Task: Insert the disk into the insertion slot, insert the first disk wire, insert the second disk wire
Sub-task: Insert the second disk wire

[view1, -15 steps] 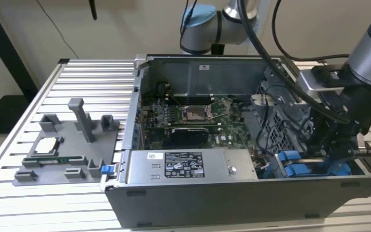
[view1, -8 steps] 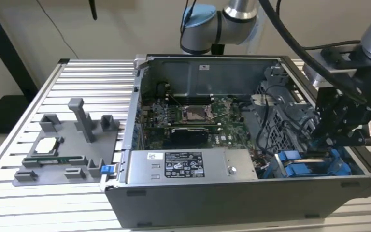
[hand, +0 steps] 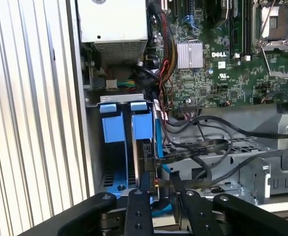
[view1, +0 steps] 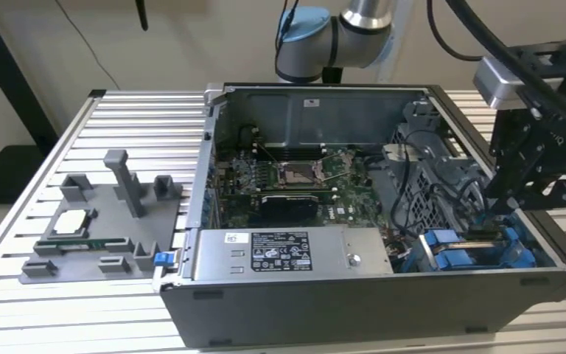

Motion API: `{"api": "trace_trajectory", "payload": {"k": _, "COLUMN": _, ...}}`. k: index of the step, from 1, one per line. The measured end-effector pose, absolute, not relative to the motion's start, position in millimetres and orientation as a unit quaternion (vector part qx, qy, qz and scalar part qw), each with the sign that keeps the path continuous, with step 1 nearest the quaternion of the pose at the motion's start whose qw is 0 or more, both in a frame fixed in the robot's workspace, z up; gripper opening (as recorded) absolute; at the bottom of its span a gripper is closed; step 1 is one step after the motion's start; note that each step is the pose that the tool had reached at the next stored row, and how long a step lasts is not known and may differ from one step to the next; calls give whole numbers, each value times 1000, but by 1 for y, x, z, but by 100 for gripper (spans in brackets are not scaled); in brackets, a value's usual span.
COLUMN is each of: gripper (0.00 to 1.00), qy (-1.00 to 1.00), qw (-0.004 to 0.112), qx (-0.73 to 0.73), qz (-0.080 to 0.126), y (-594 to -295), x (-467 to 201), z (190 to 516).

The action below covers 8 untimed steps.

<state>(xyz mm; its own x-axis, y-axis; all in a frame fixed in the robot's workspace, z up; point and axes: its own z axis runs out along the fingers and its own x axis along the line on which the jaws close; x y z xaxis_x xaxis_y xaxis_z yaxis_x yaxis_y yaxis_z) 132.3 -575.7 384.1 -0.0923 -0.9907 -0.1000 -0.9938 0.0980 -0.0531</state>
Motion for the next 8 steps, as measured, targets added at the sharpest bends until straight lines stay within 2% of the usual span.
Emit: {"api": "trace_trajectory", "payload": {"k": 8, "gripper": 100, "qy": 739, "qw": 54, "qx": -671, "qz": 14, "y": -576, "x": 132, "z": 387}}
